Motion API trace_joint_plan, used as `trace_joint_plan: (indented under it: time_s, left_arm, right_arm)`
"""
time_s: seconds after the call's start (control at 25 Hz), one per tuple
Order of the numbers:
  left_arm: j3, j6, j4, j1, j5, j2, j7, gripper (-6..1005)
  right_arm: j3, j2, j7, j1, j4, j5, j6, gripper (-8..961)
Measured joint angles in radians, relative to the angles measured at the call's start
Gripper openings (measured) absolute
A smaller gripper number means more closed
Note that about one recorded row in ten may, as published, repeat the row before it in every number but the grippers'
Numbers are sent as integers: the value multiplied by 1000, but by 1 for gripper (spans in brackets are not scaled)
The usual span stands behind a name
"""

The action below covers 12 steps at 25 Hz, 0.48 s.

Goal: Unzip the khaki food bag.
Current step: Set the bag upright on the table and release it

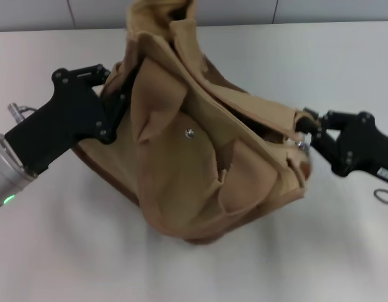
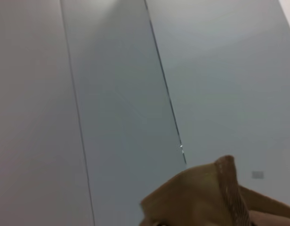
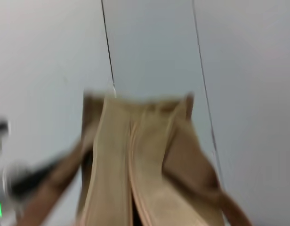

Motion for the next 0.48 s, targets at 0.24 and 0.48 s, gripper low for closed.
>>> trace_joint_plan:
  time_s: [0.24, 0.48]
  left_arm:
    - [-20, -10, -44, 37, 0, 0, -12, 113]
    - [-55, -32, -97, 72, 0, -1, -16, 133]
  right_arm:
    - [-4, -6, 215, 103, -59, 21, -22, 112]
    - [-8, -5, 306, 174, -62, 63, 49, 136]
